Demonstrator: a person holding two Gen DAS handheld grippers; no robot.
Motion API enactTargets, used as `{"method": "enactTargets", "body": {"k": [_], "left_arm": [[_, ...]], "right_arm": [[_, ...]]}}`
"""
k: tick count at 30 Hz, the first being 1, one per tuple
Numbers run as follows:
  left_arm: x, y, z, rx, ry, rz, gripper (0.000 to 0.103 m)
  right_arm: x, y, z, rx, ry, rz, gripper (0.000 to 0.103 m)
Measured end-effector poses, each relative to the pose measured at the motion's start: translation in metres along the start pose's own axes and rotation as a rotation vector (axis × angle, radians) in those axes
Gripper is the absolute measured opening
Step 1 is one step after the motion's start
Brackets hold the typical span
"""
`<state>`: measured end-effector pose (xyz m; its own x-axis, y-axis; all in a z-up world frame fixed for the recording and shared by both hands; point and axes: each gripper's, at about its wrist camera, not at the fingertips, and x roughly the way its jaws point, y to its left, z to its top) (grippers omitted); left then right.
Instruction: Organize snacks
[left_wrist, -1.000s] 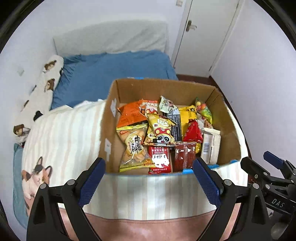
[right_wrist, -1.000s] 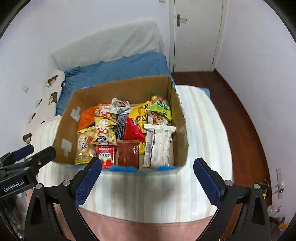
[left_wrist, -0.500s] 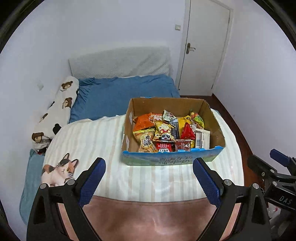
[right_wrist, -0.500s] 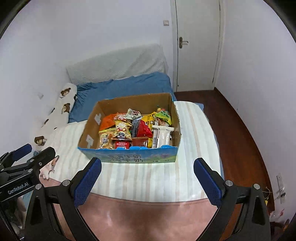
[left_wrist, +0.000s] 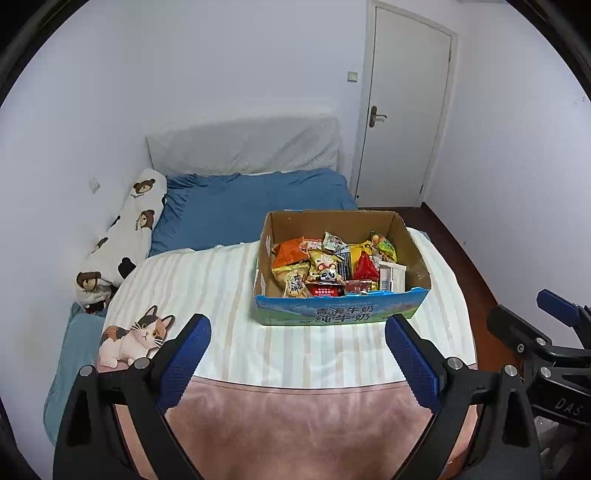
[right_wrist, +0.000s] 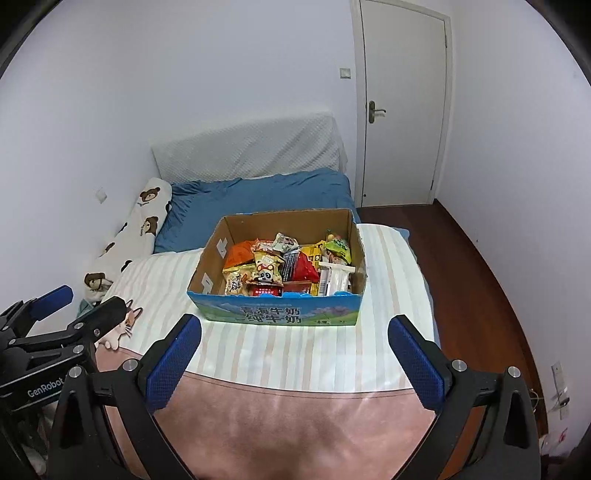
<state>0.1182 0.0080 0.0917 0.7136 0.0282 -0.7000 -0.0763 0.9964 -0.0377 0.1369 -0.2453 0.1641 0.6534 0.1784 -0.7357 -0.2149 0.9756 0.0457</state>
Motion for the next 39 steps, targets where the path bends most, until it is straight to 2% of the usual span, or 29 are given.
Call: {"method": "enactTargets", "body": {"k": [2, 6, 12, 19, 29, 39], "left_arm": [[0.000, -0.002, 0.000, 0.014, -0.006, 0.008, 0.103], [-0.002, -0.001, 0.000, 0.008, -0.028, 0.009, 0.103], [0.010, 0.000, 0.003, -0.007, -0.012, 0.014, 0.103], [0.034, -0.005, 0.010, 0.000, -0.020, 0.045, 0.103], [0.077, -0.009, 0.020, -0.012, 0.016, 0.063, 0.103], [0.097, -0.006, 0.033, -0.023, 0.019, 0.077, 0.103]], "right_arm": [[0.001, 0.000, 0.000, 0.001, -0.001, 0.001, 0.103], [-0.001, 0.000, 0.002, -0.002, -0.011, 0.000, 0.103], [0.005, -0.002, 0.003, -0.011, -0.019, -0.030, 0.103], [0.030, -0.008, 0.005, 0.005, -0.017, -0.042, 0.103], [0.066, -0.015, 0.025, -0.002, -0.029, -0.087, 0.103], [0.086, -0.025, 0.040, 0.025, -0.028, -0.108, 0.103]]}}
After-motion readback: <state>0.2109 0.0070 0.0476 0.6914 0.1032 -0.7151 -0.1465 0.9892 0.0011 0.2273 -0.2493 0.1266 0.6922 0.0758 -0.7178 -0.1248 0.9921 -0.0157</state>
